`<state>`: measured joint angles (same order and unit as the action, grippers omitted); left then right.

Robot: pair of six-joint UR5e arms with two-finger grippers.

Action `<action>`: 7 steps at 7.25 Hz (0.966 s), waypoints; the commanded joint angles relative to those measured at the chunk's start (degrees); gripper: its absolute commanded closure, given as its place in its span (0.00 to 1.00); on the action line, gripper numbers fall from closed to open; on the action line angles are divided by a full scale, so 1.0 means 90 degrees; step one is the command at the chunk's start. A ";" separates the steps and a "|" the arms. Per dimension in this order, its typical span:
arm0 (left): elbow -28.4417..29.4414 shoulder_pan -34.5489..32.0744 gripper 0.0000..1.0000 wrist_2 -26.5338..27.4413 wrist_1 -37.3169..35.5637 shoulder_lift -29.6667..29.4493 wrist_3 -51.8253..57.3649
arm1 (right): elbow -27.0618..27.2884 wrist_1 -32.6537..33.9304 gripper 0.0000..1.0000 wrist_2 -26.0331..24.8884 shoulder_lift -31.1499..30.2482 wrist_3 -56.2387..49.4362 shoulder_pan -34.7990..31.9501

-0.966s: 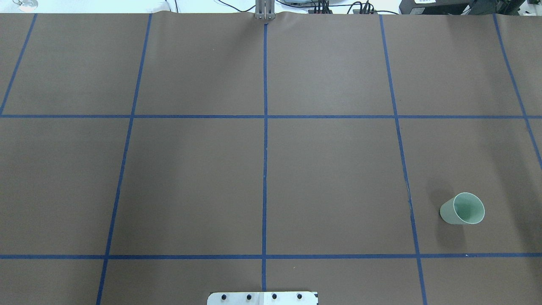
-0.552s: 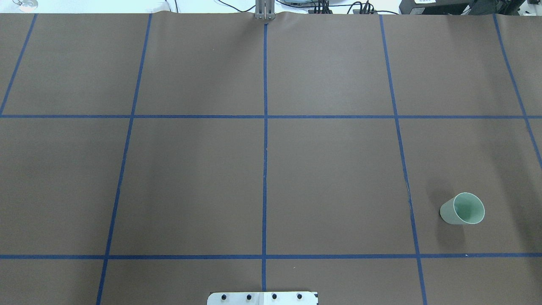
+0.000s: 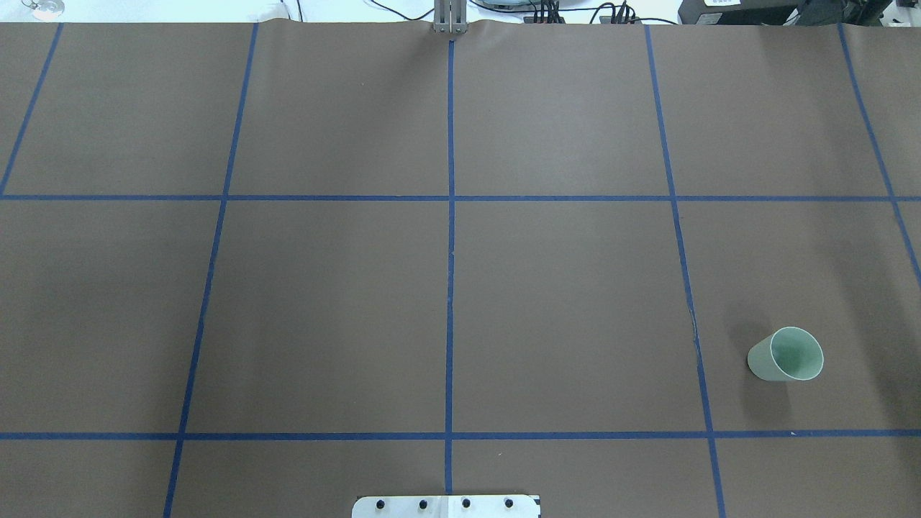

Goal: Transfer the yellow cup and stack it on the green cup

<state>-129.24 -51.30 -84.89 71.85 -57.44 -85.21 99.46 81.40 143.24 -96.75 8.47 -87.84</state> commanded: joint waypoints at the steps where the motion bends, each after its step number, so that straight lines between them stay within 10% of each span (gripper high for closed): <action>1: 0.0315 0.1512 0.00 0.0048 -0.0840 0.0103 -0.2756 | 0.0014 -0.0002 0.00 -0.0008 0.0007 -0.0003 0.0004; 7: 0.2684 0.3041 0.00 -0.0693 -0.1303 -0.1152 -0.6534 | -0.0006 -0.0002 0.00 0.0002 -0.0012 -0.0003 0.0101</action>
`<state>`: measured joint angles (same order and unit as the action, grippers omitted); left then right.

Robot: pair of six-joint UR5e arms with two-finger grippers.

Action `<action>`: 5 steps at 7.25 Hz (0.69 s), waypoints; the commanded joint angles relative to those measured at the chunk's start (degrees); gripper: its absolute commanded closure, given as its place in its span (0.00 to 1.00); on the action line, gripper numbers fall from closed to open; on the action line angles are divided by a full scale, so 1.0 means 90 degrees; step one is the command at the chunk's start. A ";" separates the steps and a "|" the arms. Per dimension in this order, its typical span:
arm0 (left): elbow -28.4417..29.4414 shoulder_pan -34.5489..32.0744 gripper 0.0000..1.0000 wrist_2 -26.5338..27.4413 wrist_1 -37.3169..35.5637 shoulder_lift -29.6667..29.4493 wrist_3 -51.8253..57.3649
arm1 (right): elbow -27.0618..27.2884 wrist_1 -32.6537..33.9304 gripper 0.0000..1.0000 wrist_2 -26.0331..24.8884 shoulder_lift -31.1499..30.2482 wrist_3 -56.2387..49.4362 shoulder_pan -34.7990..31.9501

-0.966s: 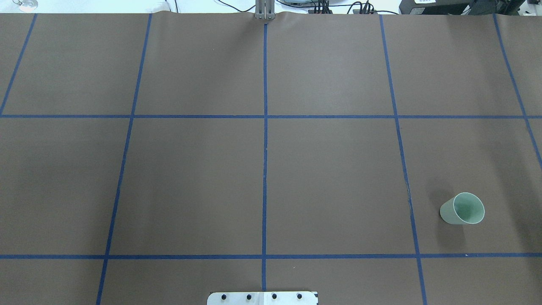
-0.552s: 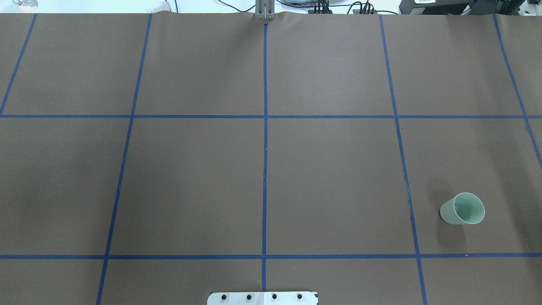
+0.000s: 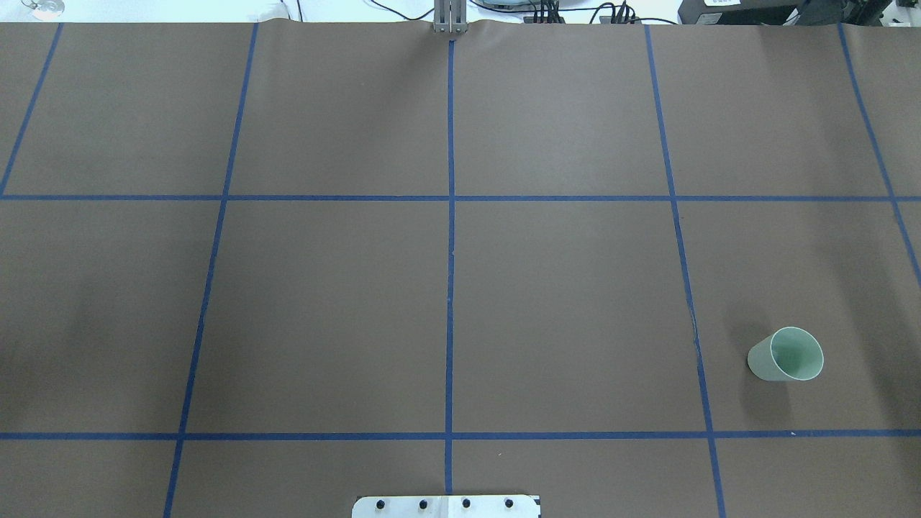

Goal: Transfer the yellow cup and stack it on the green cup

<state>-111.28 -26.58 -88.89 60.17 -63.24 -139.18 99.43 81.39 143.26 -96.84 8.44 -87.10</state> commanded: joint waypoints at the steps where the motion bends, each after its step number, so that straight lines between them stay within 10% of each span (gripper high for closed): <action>1: 0.1207 0.0548 0.00 -0.0502 -0.0074 -0.0909 -0.0889 | -0.0023 0.0000 0.00 0.0000 -0.0002 0.0000 0.0029; 5: 0.1778 0.0795 0.00 -0.0748 -0.0084 -0.0991 -0.1681 | -0.0042 0.0000 0.00 -0.0009 0.0037 0.0000 0.0087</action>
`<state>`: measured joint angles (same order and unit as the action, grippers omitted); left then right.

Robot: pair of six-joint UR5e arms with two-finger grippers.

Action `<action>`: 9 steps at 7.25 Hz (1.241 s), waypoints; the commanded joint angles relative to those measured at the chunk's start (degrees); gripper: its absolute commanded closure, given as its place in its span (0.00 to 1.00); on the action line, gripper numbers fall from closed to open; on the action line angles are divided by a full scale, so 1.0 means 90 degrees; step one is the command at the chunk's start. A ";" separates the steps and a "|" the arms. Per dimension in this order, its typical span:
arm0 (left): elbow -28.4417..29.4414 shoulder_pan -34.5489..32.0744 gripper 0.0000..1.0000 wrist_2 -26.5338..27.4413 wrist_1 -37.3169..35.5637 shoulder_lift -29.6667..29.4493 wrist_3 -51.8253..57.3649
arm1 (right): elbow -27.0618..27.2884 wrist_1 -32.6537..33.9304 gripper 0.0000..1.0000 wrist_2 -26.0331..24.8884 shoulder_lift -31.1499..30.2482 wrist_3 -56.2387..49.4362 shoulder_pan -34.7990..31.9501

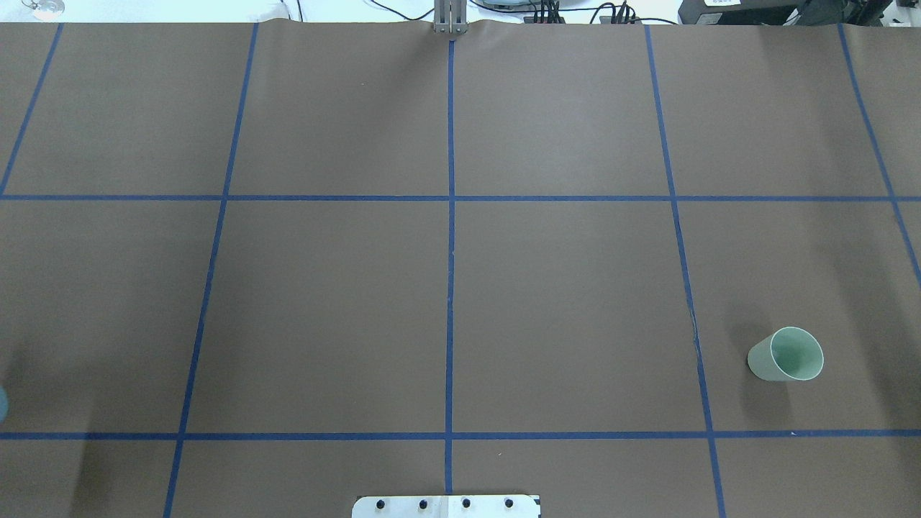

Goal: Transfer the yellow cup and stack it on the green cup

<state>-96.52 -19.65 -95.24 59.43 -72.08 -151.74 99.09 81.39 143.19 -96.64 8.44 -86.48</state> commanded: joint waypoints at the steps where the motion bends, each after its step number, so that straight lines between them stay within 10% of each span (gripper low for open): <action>1: 0.0274 0.0035 0.00 -0.0197 -0.0002 -0.0009 -0.0607 | 0.0005 0.0000 0.00 -0.0001 0.0015 0.0000 0.0019; 9: 0.1183 0.0181 0.00 -0.0394 0.0710 0.0001 -0.0776 | 0.0025 0.0000 0.00 -0.0001 -0.0005 0.0000 0.0028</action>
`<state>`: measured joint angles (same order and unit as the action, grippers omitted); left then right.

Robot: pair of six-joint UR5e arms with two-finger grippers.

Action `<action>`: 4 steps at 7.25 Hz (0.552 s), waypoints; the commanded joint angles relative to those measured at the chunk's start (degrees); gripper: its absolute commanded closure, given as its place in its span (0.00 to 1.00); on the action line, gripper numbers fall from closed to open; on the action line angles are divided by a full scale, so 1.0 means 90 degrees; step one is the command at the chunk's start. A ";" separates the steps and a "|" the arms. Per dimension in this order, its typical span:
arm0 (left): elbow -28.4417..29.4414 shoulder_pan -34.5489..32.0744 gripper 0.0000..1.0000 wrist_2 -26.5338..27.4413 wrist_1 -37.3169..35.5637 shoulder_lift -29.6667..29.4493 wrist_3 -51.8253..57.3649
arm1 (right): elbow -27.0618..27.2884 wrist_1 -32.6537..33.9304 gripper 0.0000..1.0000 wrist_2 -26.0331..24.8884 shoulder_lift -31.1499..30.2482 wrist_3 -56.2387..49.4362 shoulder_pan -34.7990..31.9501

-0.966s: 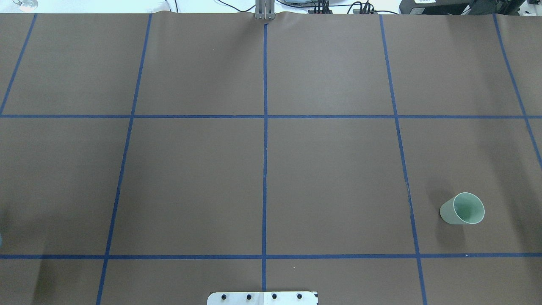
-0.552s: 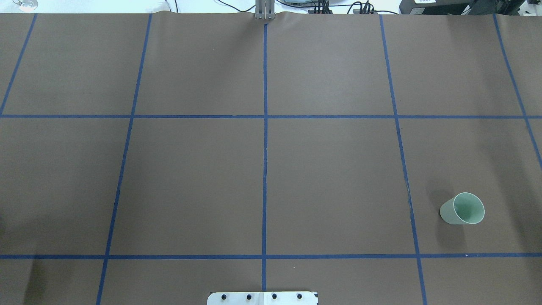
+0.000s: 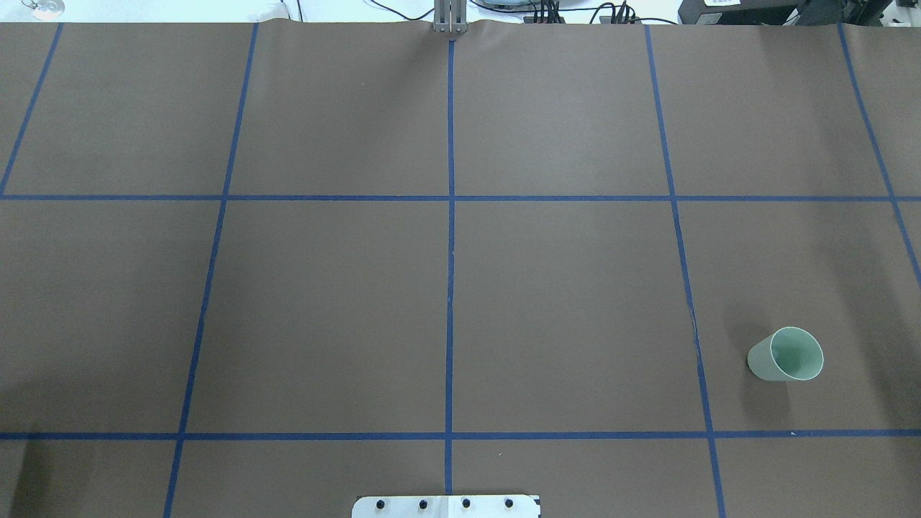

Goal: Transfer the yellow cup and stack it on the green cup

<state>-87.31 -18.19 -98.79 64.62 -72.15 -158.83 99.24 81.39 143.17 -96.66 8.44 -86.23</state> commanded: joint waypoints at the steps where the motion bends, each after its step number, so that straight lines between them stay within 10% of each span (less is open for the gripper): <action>1: 0.0315 0.0038 0.00 0.0000 0.0251 0.0008 0.0001 | 0.0018 0.0000 0.00 0.0010 -0.0002 0.0000 0.0000; 4: 0.0375 0.0058 0.00 -0.0010 0.0281 0.0047 -0.0037 | 0.0008 -0.0010 0.00 0.0000 -0.0012 0.0000 0.0020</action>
<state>-84.07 -17.75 -98.85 67.07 -71.79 -158.96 99.39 81.35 143.18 -96.74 8.44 -86.09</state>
